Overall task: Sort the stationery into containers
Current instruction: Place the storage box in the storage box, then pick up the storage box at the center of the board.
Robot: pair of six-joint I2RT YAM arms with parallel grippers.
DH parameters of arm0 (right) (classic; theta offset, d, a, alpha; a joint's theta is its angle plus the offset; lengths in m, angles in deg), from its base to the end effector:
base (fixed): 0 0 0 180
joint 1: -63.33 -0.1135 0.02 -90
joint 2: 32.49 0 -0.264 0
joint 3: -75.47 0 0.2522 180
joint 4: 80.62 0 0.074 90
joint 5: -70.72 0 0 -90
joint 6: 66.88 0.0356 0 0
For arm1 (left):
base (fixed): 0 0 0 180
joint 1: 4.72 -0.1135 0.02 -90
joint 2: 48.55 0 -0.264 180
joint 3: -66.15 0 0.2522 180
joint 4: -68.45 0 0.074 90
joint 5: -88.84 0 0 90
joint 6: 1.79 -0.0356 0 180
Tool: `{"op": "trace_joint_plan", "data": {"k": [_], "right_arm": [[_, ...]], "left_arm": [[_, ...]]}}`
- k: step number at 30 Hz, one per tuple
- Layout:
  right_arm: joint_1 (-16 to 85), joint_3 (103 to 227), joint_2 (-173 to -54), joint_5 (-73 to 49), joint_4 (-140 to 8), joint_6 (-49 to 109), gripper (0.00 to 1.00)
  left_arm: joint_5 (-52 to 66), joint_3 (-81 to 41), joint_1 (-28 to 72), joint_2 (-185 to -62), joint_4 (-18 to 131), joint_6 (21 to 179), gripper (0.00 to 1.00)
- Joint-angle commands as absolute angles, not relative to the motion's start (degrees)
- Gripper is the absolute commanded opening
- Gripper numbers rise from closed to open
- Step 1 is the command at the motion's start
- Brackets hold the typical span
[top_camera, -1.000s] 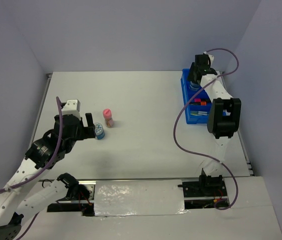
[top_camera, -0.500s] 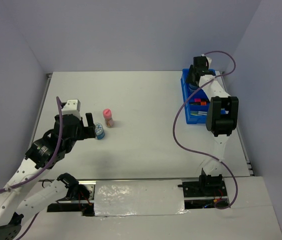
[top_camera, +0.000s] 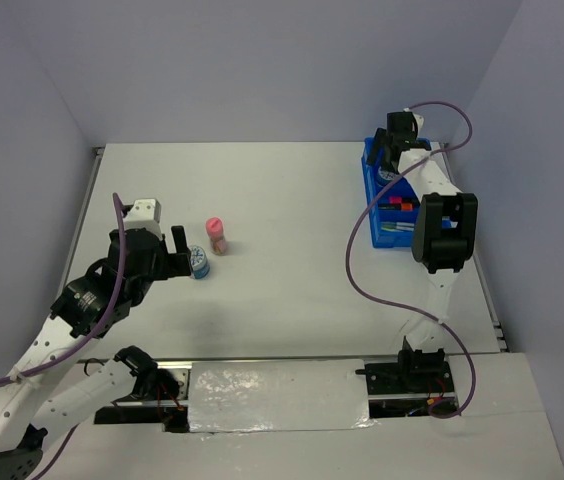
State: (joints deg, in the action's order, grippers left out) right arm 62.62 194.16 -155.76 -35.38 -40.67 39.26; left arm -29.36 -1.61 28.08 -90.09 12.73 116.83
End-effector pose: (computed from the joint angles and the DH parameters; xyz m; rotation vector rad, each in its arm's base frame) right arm 0.4934 -0.0038 0.2382 0.4463 2.2736 -0.1816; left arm 0.1271 -0.0619 0.3481 -0.2201 2.0115 -0.1639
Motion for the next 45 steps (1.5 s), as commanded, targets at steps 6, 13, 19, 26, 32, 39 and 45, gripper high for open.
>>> {"op": "trace_joint_plan", "data": {"k": [6,13,19,26,32,39,45], "right_arm": [[62.2,193.8,-146.2,-33.9,-42.5,41.0,1.0],[48.9,185.8,-131.6,-28.4,-47.8,36.4,1.0],[25.4,176.8,-127.4,-30.0,-49.8,34.9,1.0],[4.6,172.9,-131.0,-41.7,-58.6,40.3,1.0],[-4.2,182.7,-145.1,-48.3,-58.9,36.1,1.0],[-5.6,192.0,-156.5,-52.0,-55.1,36.1,1.0],[-3.9,194.3,-159.5,-47.2,-55.0,36.0,1.0]], "left_arm": [[-29.7,-1.6,27.8,-90.3,14.3,116.3,0.99],[-37.8,-2.7,26.0,-90.6,10.8,120.6,0.99],[-49.7,-5.5,19.9,-88.2,2.7,130.1,0.99],[-52.3,-4.4,15.5,-75.9,3.7,132.6,0.99],[-51.8,-2.0,15.6,-65.2,7.7,131.0,0.99],[-50.0,-2.8,15.6,-69.9,6.8,129.9,0.99],[-48.1,-2.6,15.6,-71.8,7.9,128.5,0.99]]}}
